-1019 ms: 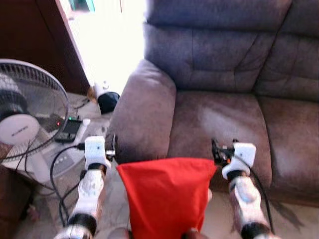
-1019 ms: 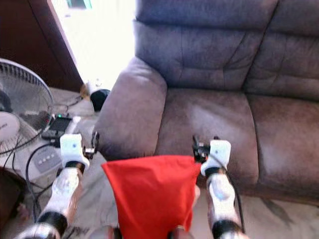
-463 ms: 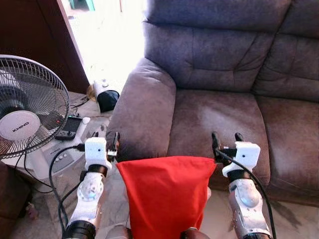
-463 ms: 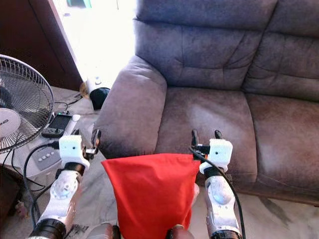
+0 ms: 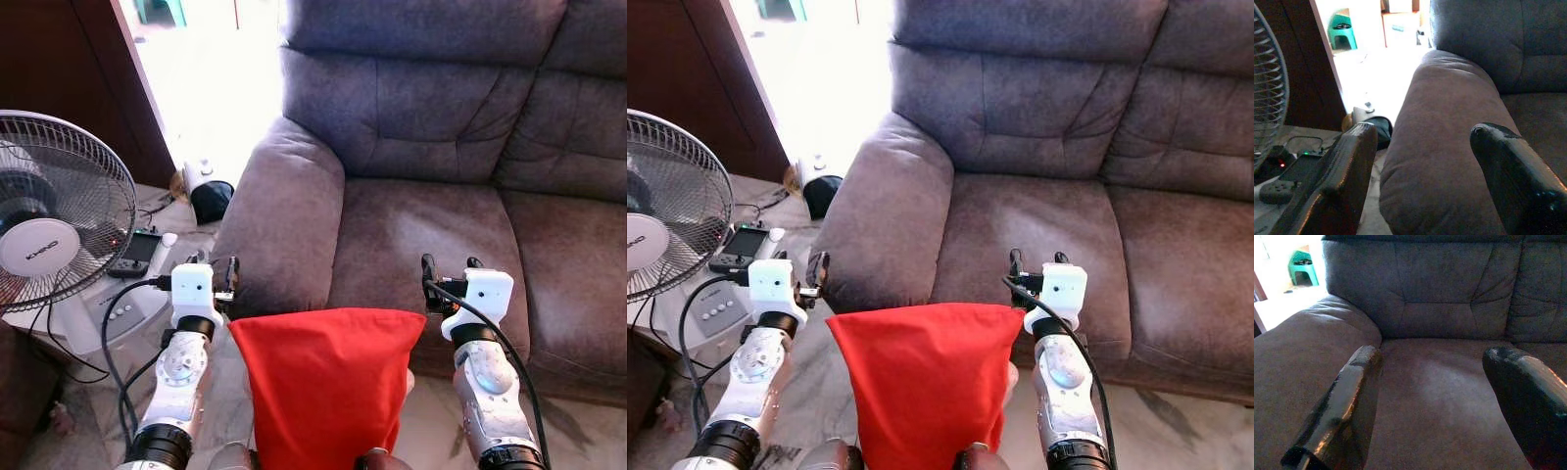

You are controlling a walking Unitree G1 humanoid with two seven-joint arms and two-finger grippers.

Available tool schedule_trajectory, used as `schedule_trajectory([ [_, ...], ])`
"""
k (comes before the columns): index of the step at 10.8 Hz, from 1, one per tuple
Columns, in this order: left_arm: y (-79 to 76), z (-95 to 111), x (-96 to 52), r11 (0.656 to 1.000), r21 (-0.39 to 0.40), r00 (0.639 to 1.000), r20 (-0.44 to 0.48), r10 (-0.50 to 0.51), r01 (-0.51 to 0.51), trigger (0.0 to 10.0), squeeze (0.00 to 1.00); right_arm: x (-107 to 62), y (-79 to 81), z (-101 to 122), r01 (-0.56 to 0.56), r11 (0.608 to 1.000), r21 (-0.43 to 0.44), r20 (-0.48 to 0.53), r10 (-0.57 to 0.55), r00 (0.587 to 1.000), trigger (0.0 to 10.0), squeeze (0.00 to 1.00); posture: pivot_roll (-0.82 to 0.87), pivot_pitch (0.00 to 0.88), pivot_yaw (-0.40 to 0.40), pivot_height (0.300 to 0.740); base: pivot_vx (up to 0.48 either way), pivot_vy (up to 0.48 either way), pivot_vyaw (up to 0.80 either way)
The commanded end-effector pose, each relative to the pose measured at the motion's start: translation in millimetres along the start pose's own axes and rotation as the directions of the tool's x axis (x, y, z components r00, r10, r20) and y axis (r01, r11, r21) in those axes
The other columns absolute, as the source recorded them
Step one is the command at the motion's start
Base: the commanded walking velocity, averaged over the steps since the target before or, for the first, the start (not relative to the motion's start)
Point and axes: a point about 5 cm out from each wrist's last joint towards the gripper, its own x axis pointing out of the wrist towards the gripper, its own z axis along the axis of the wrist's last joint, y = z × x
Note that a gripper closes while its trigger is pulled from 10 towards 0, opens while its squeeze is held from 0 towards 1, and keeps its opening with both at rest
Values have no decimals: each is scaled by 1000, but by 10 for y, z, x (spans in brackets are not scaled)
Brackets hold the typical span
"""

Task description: Move the pillow to the sofa from floor

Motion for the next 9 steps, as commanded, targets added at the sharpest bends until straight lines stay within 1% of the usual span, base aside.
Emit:
schedule_trajectory([
  [1,22,-30,-25,1000,5,1000,-20,7,-7,10000,0,-19,-35,-28,14,1000,0,-13,-14,1000,10000,0,31,65,-16,687,0,0,0],
  [4,-9,-5,3,1000,0,1000,-13,1,-1,10000,0,-32,-36,-84,2,1000,-8,-45,-2,999,10000,0,29,52,-17,687,0,0,0],
  [6,-15,-4,4,1000,-3,1000,-12,-2,2,10000,0,-56,-64,-108,5,1000,-10,-44,-6,999,10000,0,29,46,-16,662,0,0,0],
  [9,3,4,7,1000,0,1000,-11,5,-5,10000,0,-51,-44,-139,6,1000,-12,-55,-7,998,10000,0,31,53,-18,662,0,0,0],
])
